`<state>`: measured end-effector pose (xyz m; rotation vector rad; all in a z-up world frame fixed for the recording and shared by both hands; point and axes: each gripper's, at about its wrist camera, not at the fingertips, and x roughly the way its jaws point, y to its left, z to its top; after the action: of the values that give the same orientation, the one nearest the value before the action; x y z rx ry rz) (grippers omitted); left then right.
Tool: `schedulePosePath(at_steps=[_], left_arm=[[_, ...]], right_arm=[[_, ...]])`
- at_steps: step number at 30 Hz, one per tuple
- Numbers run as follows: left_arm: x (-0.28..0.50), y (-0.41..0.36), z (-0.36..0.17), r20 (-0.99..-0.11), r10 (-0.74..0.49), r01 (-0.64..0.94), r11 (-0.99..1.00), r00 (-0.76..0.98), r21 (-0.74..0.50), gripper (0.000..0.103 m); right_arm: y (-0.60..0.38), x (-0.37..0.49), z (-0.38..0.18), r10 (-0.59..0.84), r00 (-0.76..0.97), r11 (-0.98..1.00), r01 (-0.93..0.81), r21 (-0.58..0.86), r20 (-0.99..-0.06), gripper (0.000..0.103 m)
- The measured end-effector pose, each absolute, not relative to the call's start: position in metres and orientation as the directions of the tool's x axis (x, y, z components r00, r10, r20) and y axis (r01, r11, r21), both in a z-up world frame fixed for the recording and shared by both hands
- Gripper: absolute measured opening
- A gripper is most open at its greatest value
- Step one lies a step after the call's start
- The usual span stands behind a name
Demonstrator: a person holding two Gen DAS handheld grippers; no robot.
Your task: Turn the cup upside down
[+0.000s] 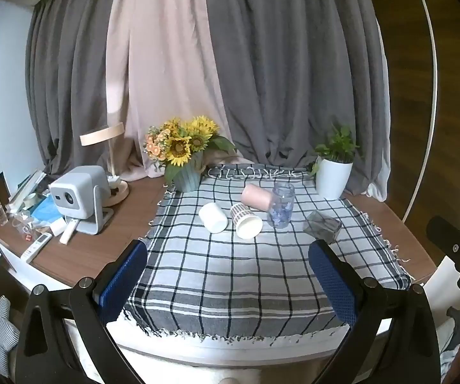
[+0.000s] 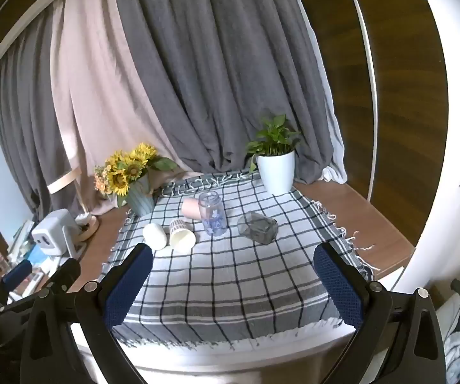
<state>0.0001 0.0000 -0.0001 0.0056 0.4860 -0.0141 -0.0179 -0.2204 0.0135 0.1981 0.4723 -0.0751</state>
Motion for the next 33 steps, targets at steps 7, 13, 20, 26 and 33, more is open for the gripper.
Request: schedulePosePath(at_steps=[7, 13, 20, 26, 33], left_arm=[[0.0008, 0.0006, 0.0007, -0.469, -0.010, 0.013, 1.000, 0.883, 0.002, 0.103], [0.0045, -0.0014, 0.0008, -0.467, -0.018, 0.021, 1.000, 0.884, 0.001, 0.103], [0.0048, -0.0031, 0.0064, -0.468, -0.020, 0.022, 1.000, 0.883, -0.001, 0.103], [0.0051, -0.0018, 0.0060, -0.471, -0.022, 0.023, 1.000, 0.882, -0.005, 0.103], [0.0039, -0.0010, 0.0035, -0.469, -0.021, 0.022, 1.000, 0.883, -0.003, 0.103]], right_arm=[[-0.2198, -0.0166, 0.0132, -0.026, 0.890, 0.978, 0.117, 0.173, -0.456, 0.101], [-0.2201, -0.0164, 0.0131, -0.025, 0.890, 0.978, 0.116, 0.175, -0.455, 0.101], [-0.2173, -0.0145, 0.0144, -0.023, 0.890, 0.977, 0.116, 0.177, -0.456, 0.101], [-0.2179, -0.0148, 0.0140, -0.022, 0.891, 0.977, 0.116, 0.180, -0.454, 0.101], [-0.2163, -0.0130, 0.0137, -0.020, 0.890, 0.976, 0.116, 0.184, -0.455, 0.101]])
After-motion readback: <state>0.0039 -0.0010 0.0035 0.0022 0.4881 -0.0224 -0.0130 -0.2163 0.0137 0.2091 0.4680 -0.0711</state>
